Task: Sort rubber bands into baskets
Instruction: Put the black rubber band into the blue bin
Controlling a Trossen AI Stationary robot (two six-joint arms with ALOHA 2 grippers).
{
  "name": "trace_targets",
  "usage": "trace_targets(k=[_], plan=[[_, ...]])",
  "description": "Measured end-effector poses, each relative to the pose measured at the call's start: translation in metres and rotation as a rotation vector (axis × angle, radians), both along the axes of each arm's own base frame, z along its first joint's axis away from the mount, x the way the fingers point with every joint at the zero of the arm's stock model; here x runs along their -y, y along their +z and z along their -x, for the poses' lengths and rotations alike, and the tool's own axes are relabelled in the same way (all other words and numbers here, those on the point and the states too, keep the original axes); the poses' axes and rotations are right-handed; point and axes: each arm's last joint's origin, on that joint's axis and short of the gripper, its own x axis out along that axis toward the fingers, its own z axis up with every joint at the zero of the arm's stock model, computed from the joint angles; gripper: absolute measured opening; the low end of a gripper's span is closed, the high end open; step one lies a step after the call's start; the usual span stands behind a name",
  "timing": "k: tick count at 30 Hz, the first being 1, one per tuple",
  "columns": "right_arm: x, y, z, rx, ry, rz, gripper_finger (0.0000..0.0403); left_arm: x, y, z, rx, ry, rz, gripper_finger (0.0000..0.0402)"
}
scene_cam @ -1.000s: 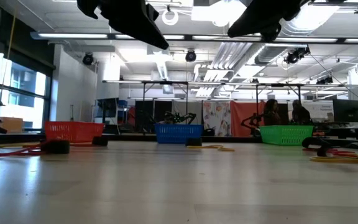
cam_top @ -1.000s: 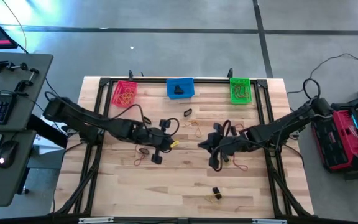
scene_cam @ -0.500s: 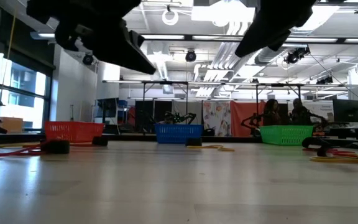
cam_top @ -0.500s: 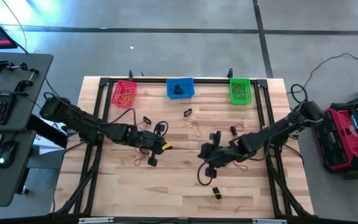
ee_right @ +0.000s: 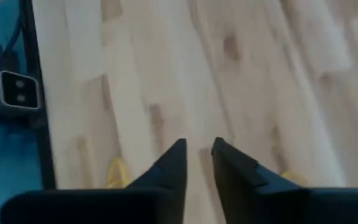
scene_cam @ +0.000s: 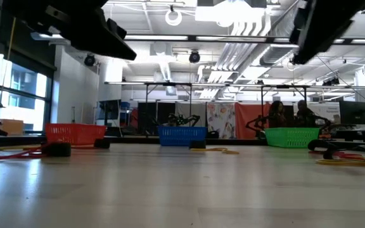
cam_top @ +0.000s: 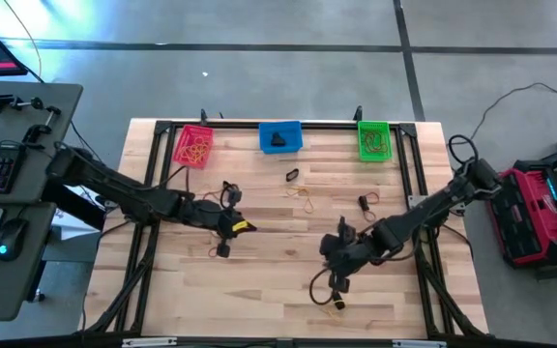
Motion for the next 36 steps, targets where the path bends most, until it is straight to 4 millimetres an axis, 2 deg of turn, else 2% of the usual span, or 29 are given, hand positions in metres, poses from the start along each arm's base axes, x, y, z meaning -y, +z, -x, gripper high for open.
trace_targets(k=[6,11,15,19,36], plan=[[-0.017,-0.012,0.005,-0.130,-0.103,-0.161,0.0121,0.000,-0.001,0.003,0.012,0.007,0.020,0.0000],[-0.025,-0.035,0.001,-0.274,-0.286,-0.272,0.0141,0.001,0.000,0.003,0.016,0.007,0.027,0.0000],[-0.029,-0.056,-0.003,-0.376,-0.306,-0.284,0.0149,0.001,0.000,0.003,0.015,0.015,0.041,0.0000],[-0.034,-0.068,-0.009,-0.409,-0.291,-0.312,0.0149,0.002,0.000,0.003,0.013,0.005,0.048,0.0000],[-0.041,-0.093,-0.018,-0.461,-0.285,-0.365,0.0149,0.006,-0.001,0.004,0.012,-0.006,0.055,0.0000]])
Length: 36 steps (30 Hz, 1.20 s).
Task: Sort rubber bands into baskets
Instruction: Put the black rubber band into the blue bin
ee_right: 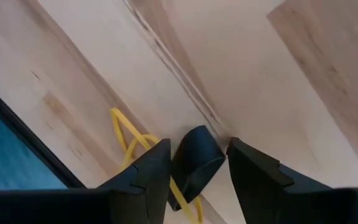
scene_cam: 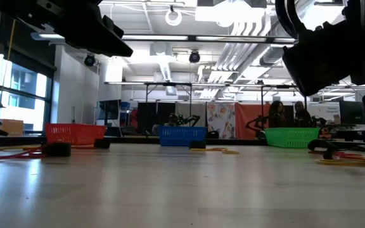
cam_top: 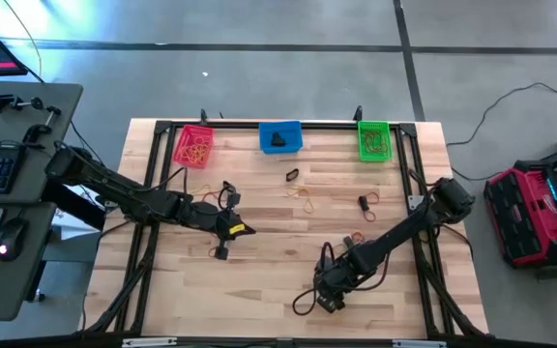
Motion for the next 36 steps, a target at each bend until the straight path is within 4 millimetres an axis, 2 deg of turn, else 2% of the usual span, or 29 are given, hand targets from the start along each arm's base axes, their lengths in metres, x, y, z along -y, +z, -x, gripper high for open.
trace_targets(k=[16,22,31,36], plan=[[0.0025,-0.0001,-0.0050,0.026,-0.011,-0.010,0.0141,0.0000,0.0000,0.0000,0.000,0.000,0.000,0.0000],[0.0031,-0.0005,-0.0041,0.018,-0.009,-0.003,0.0101,0.0014,0.0000,0.0004,0.000,-0.006,-0.001,0.0000],[0.0055,-0.0007,-0.0042,0.038,0.083,0.013,0.0031,0.0078,0.0000,0.0024,0.001,-0.034,-0.009,0.0000],[0.0024,0.0088,-0.0097,0.077,0.144,0.023,0.0005,0.0078,0.0000,0.0024,0.001,-0.033,-0.009,0.0000]])
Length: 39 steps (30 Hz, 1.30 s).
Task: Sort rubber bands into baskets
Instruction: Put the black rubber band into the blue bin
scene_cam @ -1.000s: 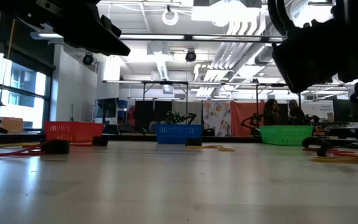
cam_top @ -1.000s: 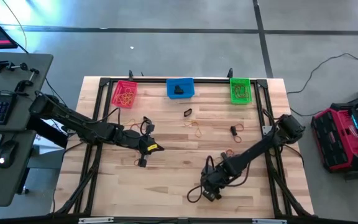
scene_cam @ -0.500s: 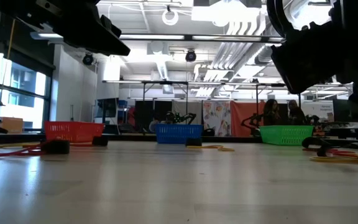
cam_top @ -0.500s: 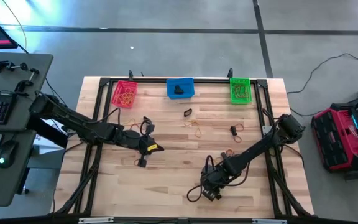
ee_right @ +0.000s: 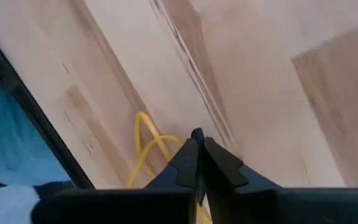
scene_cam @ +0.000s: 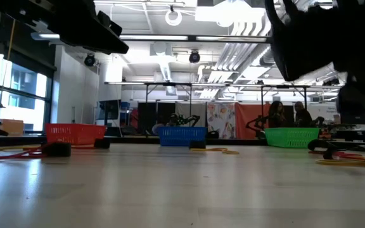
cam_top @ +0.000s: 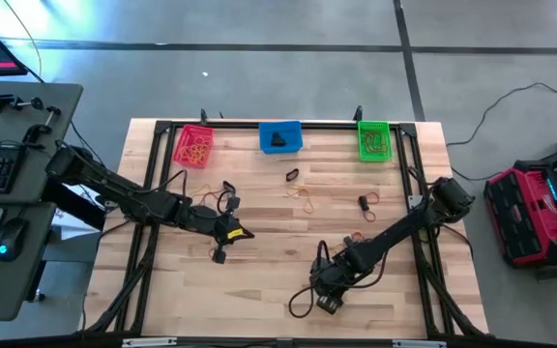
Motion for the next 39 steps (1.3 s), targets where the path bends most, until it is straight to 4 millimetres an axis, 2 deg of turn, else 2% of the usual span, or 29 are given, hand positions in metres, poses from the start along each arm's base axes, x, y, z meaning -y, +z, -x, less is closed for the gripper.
trace_targets(k=[6,13,28,33,39], plan=[[-0.002,0.021,-0.009,0.074,0.043,0.103,0.0003,0.000,0.000,0.000,0.000,0.000,0.000,0.0000],[-0.001,0.041,-0.019,0.209,0.079,0.309,0.0003,0.000,0.000,0.000,0.000,0.000,0.000,0.0000],[0.010,0.046,-0.025,0.382,0.133,0.738,0.0003,0.000,0.000,0.000,0.003,0.002,0.005,0.0000],[0.030,0.047,-0.035,0.384,0.154,0.870,0.0002,0.000,0.002,-0.001,0.028,0.002,0.015,0.0000],[0.075,0.051,-0.055,0.316,0.215,0.953,0.0002,0.001,0.004,-0.002,0.051,-0.004,0.010,0.0000]])
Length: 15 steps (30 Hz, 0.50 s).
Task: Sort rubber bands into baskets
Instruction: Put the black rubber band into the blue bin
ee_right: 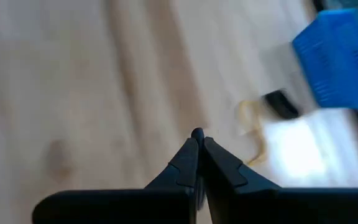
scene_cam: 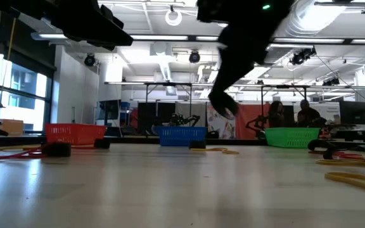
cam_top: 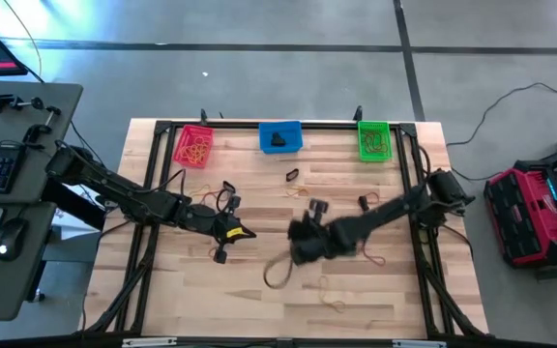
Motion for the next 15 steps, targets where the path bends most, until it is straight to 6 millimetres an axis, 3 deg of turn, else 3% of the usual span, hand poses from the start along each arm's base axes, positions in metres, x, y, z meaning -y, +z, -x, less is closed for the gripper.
trace_targets(k=[8,15], plan=[[0.071,0.025,-0.029,-0.035,-0.015,0.112,0.0001,0.000,0.000,0.000,0.000,0.000,-0.001,0.0000],[0.144,0.026,-0.044,0.029,-0.053,0.179,0.0000,-0.001,0.000,0.000,0.005,0.040,-0.012,0.0000]])
